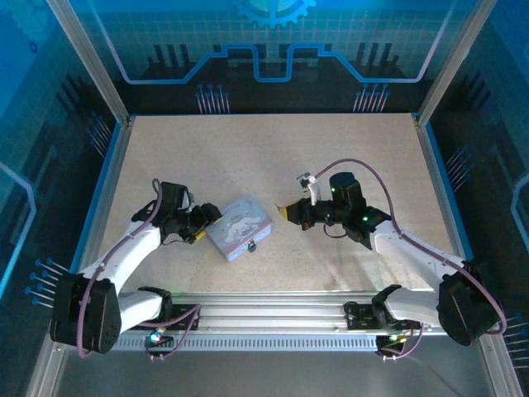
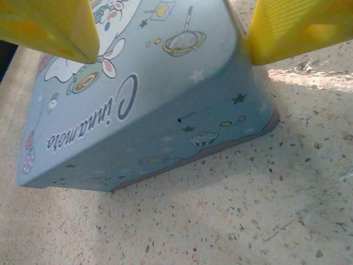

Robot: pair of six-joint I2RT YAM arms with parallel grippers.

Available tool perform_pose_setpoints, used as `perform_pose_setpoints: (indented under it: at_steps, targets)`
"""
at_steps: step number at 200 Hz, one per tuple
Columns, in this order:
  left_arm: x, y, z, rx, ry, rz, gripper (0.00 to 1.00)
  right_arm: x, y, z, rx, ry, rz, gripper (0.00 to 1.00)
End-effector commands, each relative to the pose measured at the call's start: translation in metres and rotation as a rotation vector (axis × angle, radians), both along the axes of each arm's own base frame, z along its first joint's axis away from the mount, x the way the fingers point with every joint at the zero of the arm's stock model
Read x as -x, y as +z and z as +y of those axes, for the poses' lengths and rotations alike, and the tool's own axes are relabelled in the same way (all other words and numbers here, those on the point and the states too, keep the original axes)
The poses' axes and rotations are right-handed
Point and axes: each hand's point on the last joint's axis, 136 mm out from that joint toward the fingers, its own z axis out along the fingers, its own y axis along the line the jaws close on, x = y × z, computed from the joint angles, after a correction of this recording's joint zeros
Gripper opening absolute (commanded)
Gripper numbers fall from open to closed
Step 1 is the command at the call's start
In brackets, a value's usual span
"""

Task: Unlock the padlock with the key

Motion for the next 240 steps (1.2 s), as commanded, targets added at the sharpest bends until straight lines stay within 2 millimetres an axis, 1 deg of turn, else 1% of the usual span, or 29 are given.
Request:
perform_pose_setpoints:
  at_steps: [1, 35, 55, 85, 109, 132, 164, 180, 194, 208, 240]
  targets:
    - [-0.001, -0.004, -0.006, 0.028, -0.038, -0.011, 0.70, -0.002, -0.005, -0.003, 0.010, -0.007, 0.002, 0.00]
    - [-0.002, -0.013, -0.007, 0.003, -0.093, -0.004, 0.60, -0.001, -0.007, -0.004, 0.016, -0.005, 0.003, 0.00]
    - [-0.006, -0.018, -0.006, -0.030, -0.129, -0.006, 0.57, -0.001, -0.009, -0.005, 0.022, -0.004, 0.007, 0.00]
    - [-0.017, -0.021, -0.003, -0.090, -0.189, -0.016, 0.53, 0.001, -0.011, -0.006, 0.032, -0.002, 0.017, 0.00]
    - [-0.029, -0.022, -0.005, -0.112, -0.240, -0.030, 0.51, 0.002, -0.014, -0.007, 0.039, -0.001, 0.022, 0.00]
    - [-0.041, -0.023, -0.013, -0.129, -0.306, -0.058, 0.49, 0.003, -0.015, -0.008, 0.044, -0.001, 0.024, 0.00]
    - [-0.059, -0.024, -0.030, -0.162, -0.408, -0.088, 0.49, 0.005, -0.016, -0.011, 0.050, -0.001, 0.030, 0.00]
    - [-0.072, -0.022, -0.040, -0.182, -0.465, -0.125, 0.49, 0.006, -0.017, -0.012, 0.054, 0.001, 0.031, 0.00]
    - [-0.085, -0.019, -0.044, -0.233, -0.522, -0.158, 0.50, 0.007, -0.016, -0.013, 0.057, 0.001, 0.030, 0.00]
    - [-0.099, -0.017, -0.050, -0.242, -0.564, -0.182, 0.50, 0.008, -0.016, -0.015, 0.061, -0.002, 0.029, 0.00]
    - [-0.124, -0.013, -0.073, -0.239, -0.677, -0.231, 0.51, 0.011, -0.014, -0.022, 0.044, -0.019, 0.032, 0.00]
